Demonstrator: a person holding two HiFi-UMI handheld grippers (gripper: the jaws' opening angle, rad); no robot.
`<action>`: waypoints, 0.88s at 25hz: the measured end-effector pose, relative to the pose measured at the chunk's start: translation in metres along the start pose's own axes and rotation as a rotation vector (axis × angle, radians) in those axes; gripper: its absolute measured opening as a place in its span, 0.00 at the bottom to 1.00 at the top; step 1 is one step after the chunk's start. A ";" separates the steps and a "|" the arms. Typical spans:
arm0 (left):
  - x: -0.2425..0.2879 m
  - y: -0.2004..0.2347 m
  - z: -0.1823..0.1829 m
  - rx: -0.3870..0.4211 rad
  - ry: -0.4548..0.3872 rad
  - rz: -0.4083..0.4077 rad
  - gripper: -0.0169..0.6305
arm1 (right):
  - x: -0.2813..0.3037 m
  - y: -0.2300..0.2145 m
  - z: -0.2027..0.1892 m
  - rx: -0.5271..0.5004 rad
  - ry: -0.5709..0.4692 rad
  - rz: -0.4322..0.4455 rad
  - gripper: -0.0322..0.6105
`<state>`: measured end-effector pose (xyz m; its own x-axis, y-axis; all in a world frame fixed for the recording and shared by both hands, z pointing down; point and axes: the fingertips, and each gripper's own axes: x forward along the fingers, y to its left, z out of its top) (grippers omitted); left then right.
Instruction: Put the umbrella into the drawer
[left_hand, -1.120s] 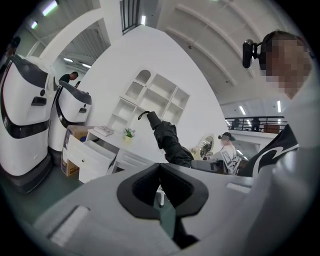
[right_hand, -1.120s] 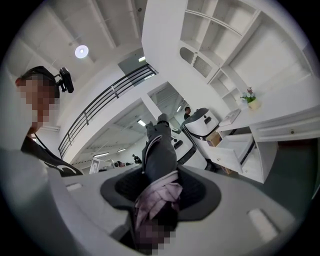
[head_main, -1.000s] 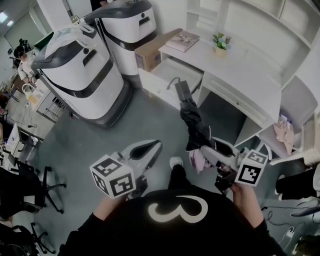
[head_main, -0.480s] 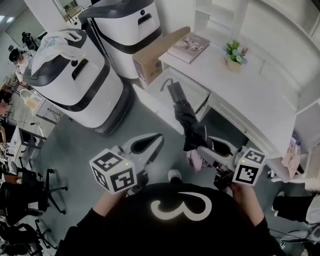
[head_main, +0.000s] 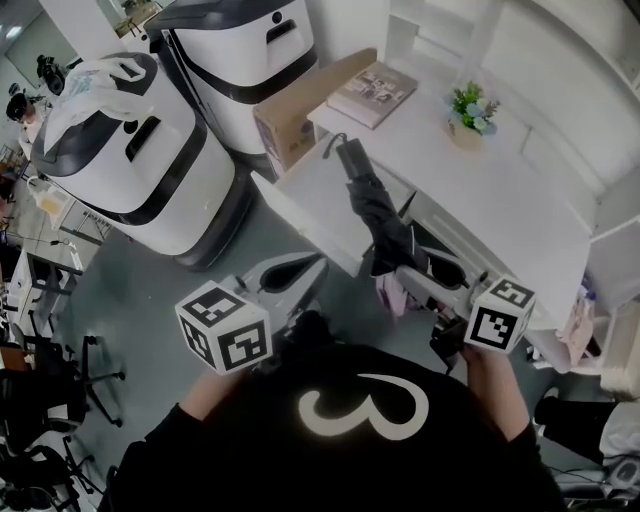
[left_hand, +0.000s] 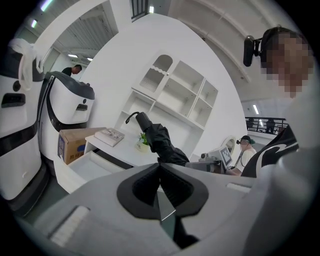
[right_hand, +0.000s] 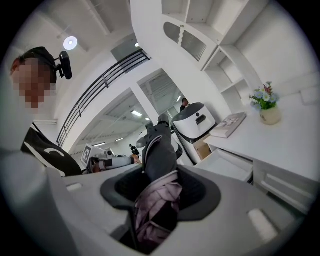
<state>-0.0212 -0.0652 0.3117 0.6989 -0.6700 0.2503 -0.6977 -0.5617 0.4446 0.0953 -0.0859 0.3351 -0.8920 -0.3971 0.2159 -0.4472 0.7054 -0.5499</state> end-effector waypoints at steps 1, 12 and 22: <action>0.003 0.001 0.000 0.003 0.004 -0.005 0.04 | 0.002 -0.003 0.002 -0.002 0.000 -0.004 0.36; 0.047 0.050 0.017 -0.039 0.032 -0.032 0.04 | 0.039 -0.052 0.021 0.005 0.044 -0.066 0.36; 0.085 0.134 0.028 -0.103 0.097 -0.009 0.04 | 0.111 -0.124 0.018 0.043 0.158 -0.107 0.36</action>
<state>-0.0595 -0.2106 0.3687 0.7206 -0.6120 0.3258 -0.6748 -0.5114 0.5321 0.0531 -0.2275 0.4127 -0.8401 -0.3690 0.3975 -0.5401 0.6371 -0.5500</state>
